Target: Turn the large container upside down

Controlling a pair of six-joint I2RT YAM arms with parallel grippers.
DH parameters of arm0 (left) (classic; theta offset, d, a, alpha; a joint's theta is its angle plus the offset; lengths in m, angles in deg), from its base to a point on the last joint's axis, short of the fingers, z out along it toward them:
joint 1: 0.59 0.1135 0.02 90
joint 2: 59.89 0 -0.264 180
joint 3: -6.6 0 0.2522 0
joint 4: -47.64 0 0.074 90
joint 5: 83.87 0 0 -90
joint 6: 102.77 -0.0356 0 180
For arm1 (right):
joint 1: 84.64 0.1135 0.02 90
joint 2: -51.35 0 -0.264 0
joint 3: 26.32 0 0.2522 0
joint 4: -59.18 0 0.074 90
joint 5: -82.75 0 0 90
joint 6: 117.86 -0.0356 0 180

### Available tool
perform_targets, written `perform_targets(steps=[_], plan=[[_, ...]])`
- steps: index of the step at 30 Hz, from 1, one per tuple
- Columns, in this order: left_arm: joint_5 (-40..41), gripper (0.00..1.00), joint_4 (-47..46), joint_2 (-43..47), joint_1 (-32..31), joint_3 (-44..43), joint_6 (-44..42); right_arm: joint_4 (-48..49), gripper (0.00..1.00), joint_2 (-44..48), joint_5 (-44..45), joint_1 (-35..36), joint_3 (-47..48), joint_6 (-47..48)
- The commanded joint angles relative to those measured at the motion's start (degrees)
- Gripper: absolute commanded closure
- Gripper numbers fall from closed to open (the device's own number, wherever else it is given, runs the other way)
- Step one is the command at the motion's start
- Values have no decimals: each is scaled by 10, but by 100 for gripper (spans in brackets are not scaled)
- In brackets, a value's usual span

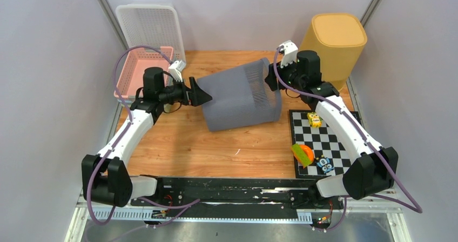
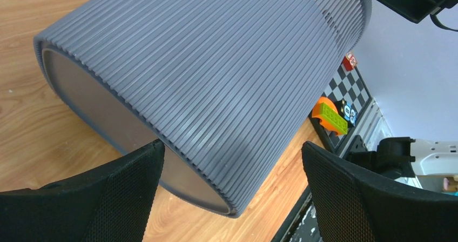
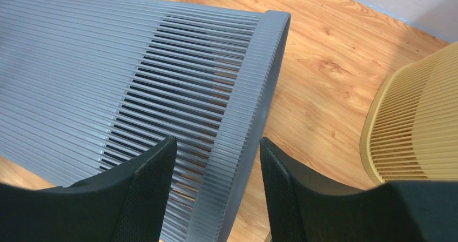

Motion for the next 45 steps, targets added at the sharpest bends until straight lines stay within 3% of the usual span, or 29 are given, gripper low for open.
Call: perform_targets(steps=[1, 9, 18, 29, 45], plan=[[-25, 4, -37, -13, 4, 9, 20, 20, 41, 0, 17, 9, -15, 12], [-19, 6, -42, -13, 6, 21, 18, 21, 46, -6, 12, 12, -17, 14], [-70, 16, -76, -28, 6, 20, 59, 25, 57, -17, 11, 12, -22, 8], [-93, 16, -140, 0, 6, 18, 137, 16, 59, -39, -15, 11, -10, -19], [-79, 16, -222, 15, 6, -3, 225, 8, 59, -66, -132, -37, 7, -146]])
